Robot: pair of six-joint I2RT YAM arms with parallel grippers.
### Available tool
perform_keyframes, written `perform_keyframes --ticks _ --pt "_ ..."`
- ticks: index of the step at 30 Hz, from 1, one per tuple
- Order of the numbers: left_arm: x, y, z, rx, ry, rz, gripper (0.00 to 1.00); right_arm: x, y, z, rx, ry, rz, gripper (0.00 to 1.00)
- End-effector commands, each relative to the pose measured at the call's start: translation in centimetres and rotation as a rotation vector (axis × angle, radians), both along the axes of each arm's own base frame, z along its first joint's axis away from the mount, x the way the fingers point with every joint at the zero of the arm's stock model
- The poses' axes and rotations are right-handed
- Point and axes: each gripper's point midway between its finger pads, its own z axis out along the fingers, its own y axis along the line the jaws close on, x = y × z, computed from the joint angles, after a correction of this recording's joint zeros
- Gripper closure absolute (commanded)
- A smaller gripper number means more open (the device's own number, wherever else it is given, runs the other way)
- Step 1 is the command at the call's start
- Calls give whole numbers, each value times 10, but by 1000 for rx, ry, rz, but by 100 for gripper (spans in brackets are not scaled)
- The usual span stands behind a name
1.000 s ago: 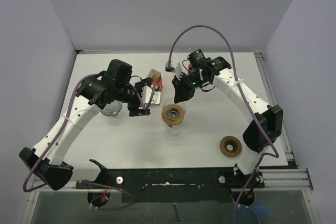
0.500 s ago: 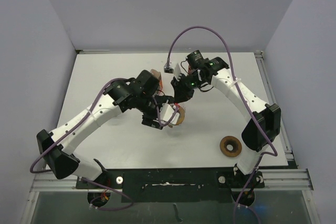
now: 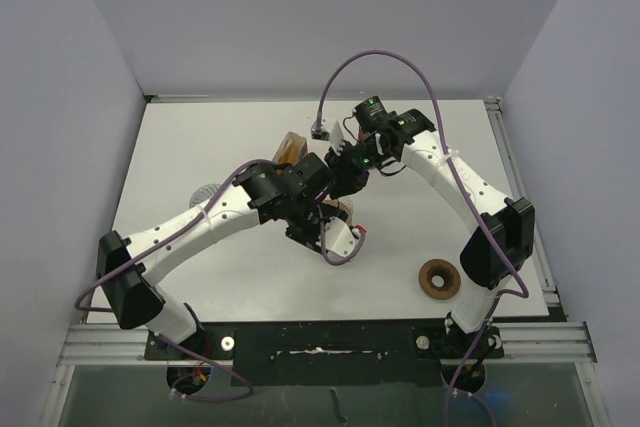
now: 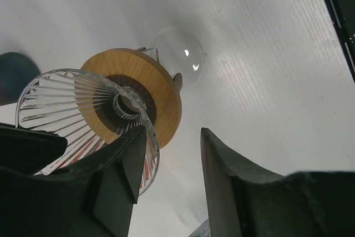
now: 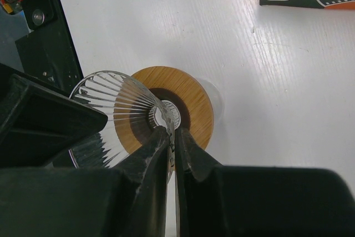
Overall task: Place the coffee filter in the dripper
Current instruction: Place the coffee dripper in the dripper holder.
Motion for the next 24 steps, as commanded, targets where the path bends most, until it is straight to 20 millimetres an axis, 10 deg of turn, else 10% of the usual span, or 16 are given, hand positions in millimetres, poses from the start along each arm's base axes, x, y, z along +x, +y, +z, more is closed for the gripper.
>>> perform_keyframes --ticks 1,24 --pt "15 -11 21 -43 -99 7 61 -4 3 4 -7 -6 14 99" --pt "27 -10 17 -44 -138 72 85 -6 5 6 -17 -24 29 87"
